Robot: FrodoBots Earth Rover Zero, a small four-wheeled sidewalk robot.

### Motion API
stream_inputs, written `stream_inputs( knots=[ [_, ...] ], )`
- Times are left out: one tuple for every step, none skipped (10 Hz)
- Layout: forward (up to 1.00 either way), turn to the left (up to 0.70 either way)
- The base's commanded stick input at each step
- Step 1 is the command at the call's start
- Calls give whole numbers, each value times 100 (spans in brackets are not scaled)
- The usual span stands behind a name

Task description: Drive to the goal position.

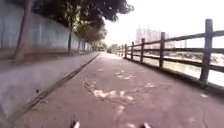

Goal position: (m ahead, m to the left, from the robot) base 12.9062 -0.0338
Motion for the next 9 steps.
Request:
stream_inputs(
  knots=[
    [70,0],
    [70,0],
    [70,0],
    [70,0],
    [70,0],
    [70,0],
    [70,0],
    [70,0],
    [70,0]
  ],
)
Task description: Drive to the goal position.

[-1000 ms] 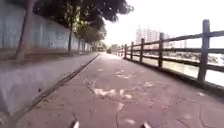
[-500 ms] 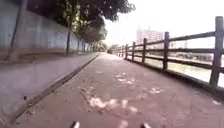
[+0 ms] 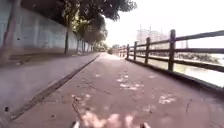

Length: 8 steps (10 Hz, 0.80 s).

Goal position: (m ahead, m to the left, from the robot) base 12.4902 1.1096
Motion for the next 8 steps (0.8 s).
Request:
stream_inputs(
  knots=[
    [70,0],
    [70,0],
    [70,0],
    [70,0],
    [70,0],
    [70,0],
    [70,0],
    [70,0]
  ],
)
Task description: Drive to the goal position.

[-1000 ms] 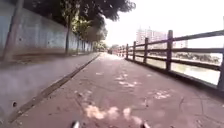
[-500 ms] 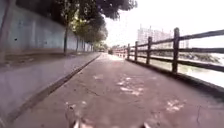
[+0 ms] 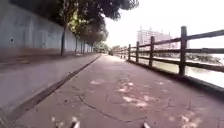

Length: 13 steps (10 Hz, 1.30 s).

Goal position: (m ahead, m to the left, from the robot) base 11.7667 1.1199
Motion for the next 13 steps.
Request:
stream_inputs(
  knots=[
    [70,0],
    [70,0],
    [70,0],
    [70,0],
    [70,0],
    [70,0],
    [70,0],
    [70,0],
    [70,0],
    [70,0],
    [70,0],
    [70,0],
    [70,0]
  ],
)
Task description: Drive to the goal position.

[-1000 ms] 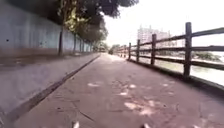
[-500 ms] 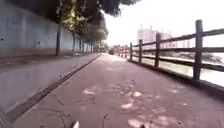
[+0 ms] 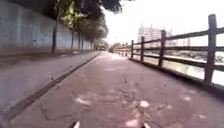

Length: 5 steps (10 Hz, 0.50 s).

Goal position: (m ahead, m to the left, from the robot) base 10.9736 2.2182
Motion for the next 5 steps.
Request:
stream_inputs(
  knots=[
    [70,1],
    [70,2],
    [70,0],
    [70,2],
    [70,0]
  ],
)
